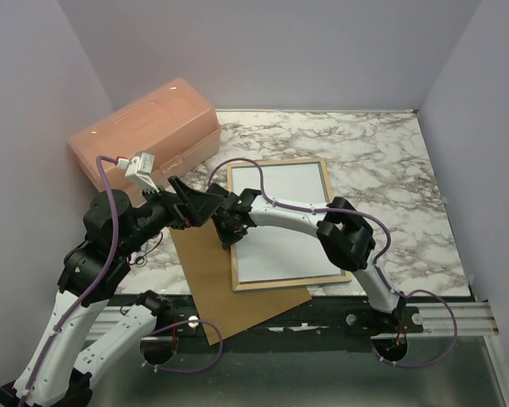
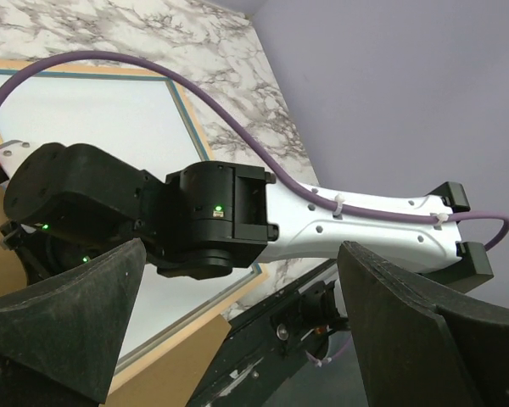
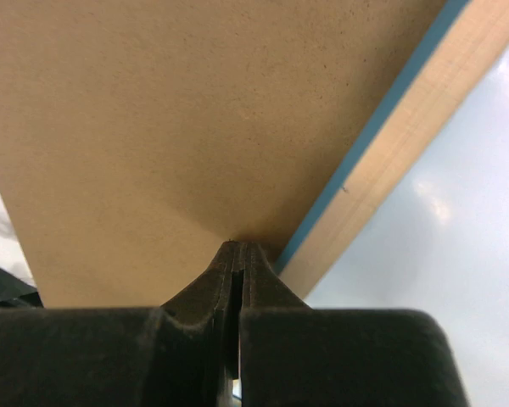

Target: Put the photo into the frame

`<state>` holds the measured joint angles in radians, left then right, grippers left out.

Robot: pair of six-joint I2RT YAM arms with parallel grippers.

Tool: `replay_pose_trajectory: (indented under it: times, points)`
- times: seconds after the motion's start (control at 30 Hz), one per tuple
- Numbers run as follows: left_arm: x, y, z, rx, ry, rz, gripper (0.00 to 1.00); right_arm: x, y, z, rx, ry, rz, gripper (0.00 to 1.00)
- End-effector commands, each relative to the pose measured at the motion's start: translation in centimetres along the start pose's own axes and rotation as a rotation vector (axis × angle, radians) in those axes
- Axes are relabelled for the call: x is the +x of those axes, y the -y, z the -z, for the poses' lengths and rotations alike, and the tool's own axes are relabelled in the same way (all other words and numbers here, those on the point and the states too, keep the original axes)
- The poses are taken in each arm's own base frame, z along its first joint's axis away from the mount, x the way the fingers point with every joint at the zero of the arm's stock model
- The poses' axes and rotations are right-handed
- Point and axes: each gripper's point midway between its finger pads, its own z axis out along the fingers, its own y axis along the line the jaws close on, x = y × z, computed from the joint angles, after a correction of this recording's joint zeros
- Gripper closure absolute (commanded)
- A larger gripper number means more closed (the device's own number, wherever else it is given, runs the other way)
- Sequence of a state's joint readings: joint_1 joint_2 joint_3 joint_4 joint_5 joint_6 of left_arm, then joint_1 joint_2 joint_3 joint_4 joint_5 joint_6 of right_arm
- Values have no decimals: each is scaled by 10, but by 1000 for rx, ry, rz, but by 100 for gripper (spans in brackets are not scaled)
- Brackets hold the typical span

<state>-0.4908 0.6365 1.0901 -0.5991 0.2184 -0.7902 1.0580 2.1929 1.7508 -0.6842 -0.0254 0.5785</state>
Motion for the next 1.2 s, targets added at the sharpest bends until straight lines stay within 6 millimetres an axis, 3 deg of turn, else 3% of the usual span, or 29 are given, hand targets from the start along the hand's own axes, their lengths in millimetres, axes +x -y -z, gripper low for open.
replay_pose_trajectory:
  times: [0.0,0.43,0.83,1.17]
  points:
    - [2,-1,1,-5,-16,-4,1,14,28,-6,162,-44,27,100]
    - [10,-10,-8,-34,-50,16,1,16,89,21,418,20,5,100]
    - [22,-20,-23,-60,-112,31,1,17,149,49,446,51,-109,100]
    - [52,-57,-48,-179,-240,62,2,25,187,57,470,38,-171,100]
